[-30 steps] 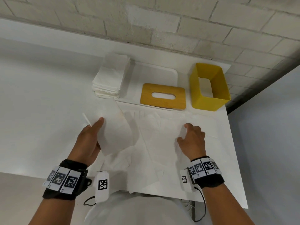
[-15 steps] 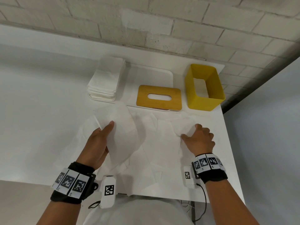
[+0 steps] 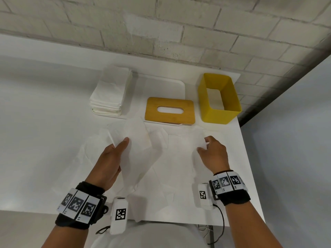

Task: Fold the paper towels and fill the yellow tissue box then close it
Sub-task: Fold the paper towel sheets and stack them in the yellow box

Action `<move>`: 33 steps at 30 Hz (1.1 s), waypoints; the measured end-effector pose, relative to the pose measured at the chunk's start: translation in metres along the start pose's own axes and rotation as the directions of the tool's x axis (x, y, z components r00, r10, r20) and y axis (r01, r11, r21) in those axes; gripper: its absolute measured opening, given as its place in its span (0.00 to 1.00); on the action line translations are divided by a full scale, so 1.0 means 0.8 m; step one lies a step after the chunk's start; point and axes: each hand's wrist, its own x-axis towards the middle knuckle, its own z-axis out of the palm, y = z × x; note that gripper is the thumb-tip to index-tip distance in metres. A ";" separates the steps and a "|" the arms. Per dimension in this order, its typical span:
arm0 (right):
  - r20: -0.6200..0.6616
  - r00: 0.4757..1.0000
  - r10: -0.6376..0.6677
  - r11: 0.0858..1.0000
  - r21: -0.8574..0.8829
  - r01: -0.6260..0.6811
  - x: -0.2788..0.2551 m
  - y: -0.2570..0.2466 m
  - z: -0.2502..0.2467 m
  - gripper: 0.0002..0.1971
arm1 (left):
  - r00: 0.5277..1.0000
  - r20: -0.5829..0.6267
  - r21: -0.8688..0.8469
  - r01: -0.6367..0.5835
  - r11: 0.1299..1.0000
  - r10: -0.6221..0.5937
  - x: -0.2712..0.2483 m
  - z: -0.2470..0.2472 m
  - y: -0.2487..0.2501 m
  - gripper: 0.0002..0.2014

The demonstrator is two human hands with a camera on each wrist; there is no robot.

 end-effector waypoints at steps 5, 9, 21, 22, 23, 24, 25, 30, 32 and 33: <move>-0.008 0.963 -0.269 0.932 0.251 0.262 -0.033 -0.048 -0.037 0.05 | 1.000 0.018 0.009 0.001 1.000 -0.001 0.003 0.007 0.008 0.16; 0.127 0.881 -0.455 0.534 0.831 0.156 -0.074 -0.095 -0.068 0.15 | 0.999 0.049 -0.021 -0.021 1.000 0.022 0.001 0.020 0.021 0.14; 0.187 0.873 -0.450 0.543 0.834 0.101 -0.091 -0.129 -0.020 0.14 | 0.931 0.344 -0.140 -0.077 0.987 0.121 -0.013 0.048 0.033 0.26; 0.188 0.874 -0.447 0.541 0.835 0.097 -0.091 -0.129 -0.019 0.15 | 0.925 0.359 -0.161 -0.071 0.984 0.125 -0.013 0.047 0.032 0.29; 0.188 0.879 -0.439 0.540 0.837 0.091 -0.091 -0.129 -0.019 0.15 | 0.919 0.372 -0.178 -0.067 0.982 0.130 -0.013 0.046 0.032 0.31; 0.185 0.884 -0.429 0.541 0.837 0.087 -0.091 -0.129 -0.018 0.14 | 0.916 0.378 -0.188 -0.067 0.980 0.135 -0.013 0.045 0.030 0.31; 0.180 0.891 -0.417 0.546 0.833 0.087 -0.091 -0.129 -0.017 0.14 | 0.913 0.384 -0.193 -0.068 0.979 0.139 -0.013 0.045 0.029 0.31; 0.171 0.904 -0.392 0.573 0.814 0.095 -0.093 -0.129 -0.013 0.13 | 0.914 0.380 -0.111 -0.110 0.988 0.144 -0.013 0.043 0.025 0.24; 0.167 0.911 -0.377 0.568 0.819 0.085 -0.093 -0.129 -0.012 0.13 | 0.919 0.371 -0.076 -0.112 0.991 0.132 -0.013 0.043 0.024 0.24; 0.165 0.914 -0.370 0.564 0.822 0.080 -0.093 -0.129 -0.011 0.13 | 0.922 0.365 -0.068 -0.108 0.992 0.126 -0.013 0.043 0.024 0.24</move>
